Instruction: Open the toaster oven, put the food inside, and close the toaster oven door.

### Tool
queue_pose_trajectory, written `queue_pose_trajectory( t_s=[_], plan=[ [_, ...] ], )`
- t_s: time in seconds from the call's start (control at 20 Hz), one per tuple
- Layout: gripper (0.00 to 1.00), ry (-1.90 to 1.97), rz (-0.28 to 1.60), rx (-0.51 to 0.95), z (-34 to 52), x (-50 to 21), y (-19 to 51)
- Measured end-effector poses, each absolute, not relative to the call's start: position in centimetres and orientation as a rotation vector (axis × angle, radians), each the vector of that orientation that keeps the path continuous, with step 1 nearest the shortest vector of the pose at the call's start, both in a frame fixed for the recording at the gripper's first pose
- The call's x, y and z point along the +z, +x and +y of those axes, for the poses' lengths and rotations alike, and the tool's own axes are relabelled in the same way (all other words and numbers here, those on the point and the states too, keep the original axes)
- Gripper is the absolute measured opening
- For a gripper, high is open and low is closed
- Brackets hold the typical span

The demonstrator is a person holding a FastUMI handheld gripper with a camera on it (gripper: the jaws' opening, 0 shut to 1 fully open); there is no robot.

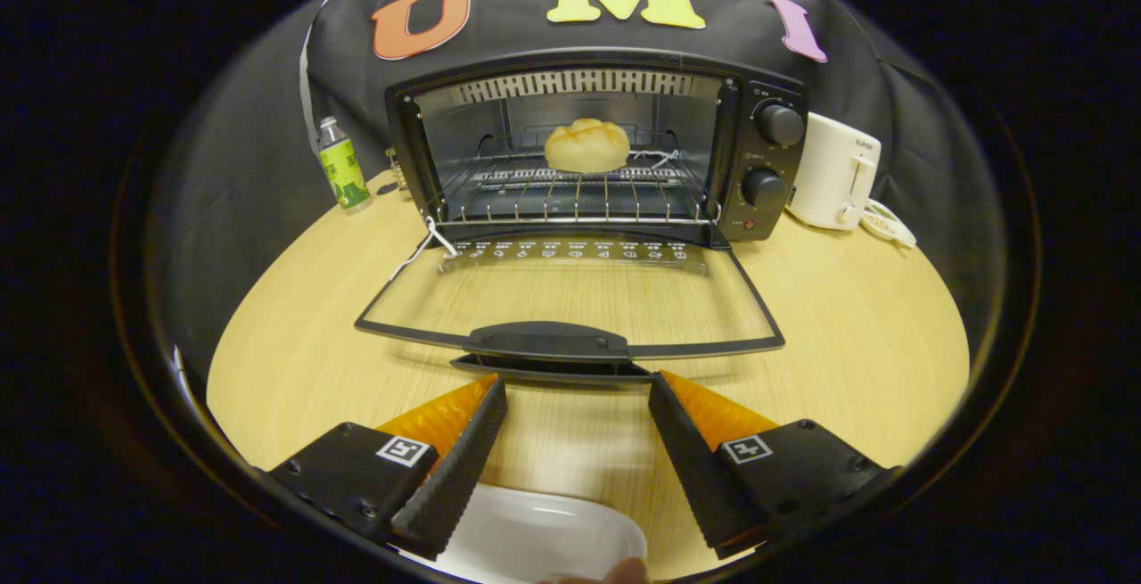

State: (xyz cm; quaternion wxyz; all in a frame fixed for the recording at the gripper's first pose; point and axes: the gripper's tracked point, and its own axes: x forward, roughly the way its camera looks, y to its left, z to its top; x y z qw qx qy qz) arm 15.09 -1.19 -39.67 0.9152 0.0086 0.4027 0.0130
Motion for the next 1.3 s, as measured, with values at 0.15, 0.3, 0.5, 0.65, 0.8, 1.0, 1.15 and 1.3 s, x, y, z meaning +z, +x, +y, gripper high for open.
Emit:
queue_pose_trajectory(
  t_s=[0.15, 0.3, 0.5, 0.65, 0.8, 1.0, 1.15, 1.3],
  plan=[
    [1.00, 0.010, 0.831, 0.035, -1.2, -39.5, 15.2],
    [1.00, 0.013, 0.785, 0.038, -1.2, -37.8, 15.4],
    [1.00, 0.017, 0.651, 0.037, -1.2, -33.3, 16.6],
    [1.00, 0.032, 0.569, 0.037, -1.3, -30.3, 18.4],
    [1.00, 0.057, 0.507, 0.034, -1.7, -27.0, 20.6],
    [1.00, 0.038, 0.393, 0.034, -1.6, -21.4, 22.6],
    [1.00, 0.022, 0.332, 0.041, -1.4, -18.7, 22.8],
    [1.00, 0.002, 0.287, 0.046, -1.1, -17.0, 21.7]
  ],
)
